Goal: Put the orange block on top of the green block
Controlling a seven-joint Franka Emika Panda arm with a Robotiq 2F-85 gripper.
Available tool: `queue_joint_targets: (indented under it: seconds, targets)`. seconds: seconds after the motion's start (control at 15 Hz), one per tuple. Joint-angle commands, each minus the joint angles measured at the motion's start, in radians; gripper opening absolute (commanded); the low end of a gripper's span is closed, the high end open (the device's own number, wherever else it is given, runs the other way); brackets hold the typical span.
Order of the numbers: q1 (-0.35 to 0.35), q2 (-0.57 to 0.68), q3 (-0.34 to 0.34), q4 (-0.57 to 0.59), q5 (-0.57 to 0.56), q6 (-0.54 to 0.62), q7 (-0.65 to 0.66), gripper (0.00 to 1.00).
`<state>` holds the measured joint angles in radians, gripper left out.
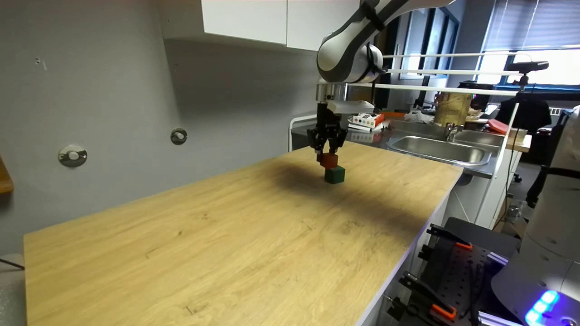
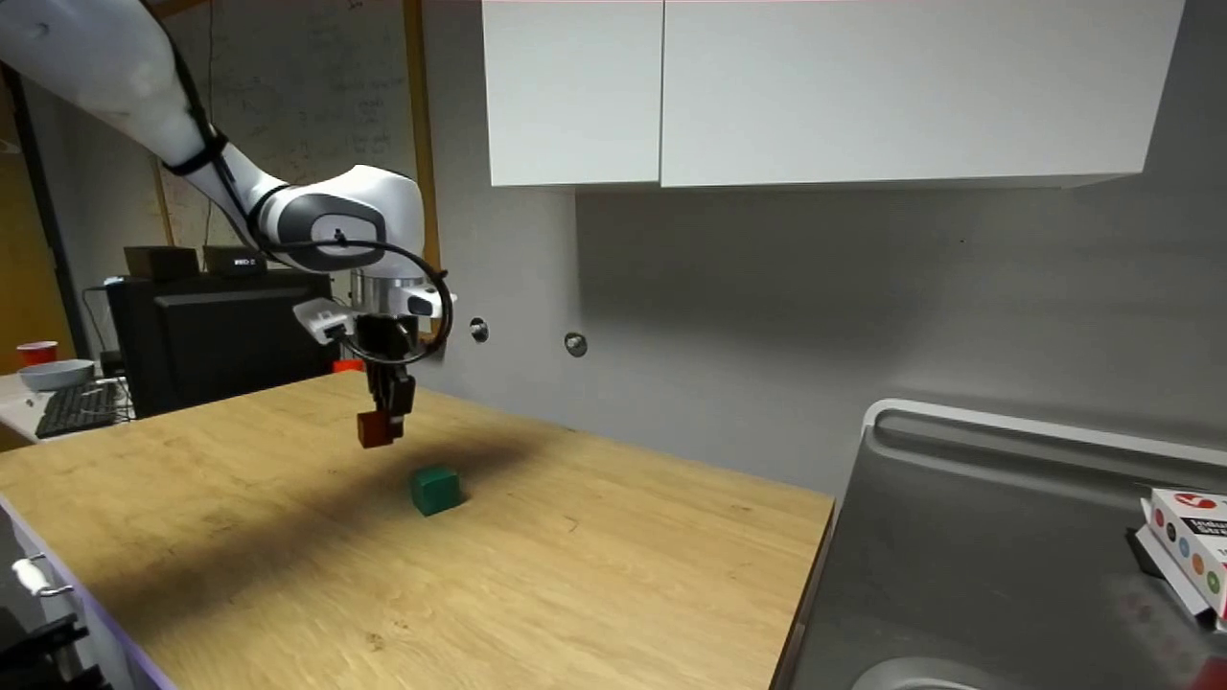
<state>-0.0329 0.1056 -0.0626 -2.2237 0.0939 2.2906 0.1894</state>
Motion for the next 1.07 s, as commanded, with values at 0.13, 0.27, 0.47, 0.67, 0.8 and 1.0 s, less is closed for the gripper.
queue_joint_targets:
  seconds: [0.13, 0.27, 0.47, 0.67, 0.8, 1.0]
  targets:
    - [-0.040, 0.028, -0.032, 0.062, -0.013, -0.044, 0.018, 0.19]
    - [-0.053, 0.045, -0.042, 0.076, -0.011, -0.048, 0.015, 0.19]
    - [-0.068, 0.083, -0.055, 0.112, -0.008, -0.061, 0.012, 0.19]
    - [-0.079, 0.127, -0.066, 0.160, -0.010, -0.075, 0.010, 0.19]
    - [-0.085, 0.155, -0.072, 0.194, -0.011, -0.088, 0.011, 0.19]
    - [-0.088, 0.194, -0.073, 0.241, -0.008, -0.109, 0.008, 0.19]
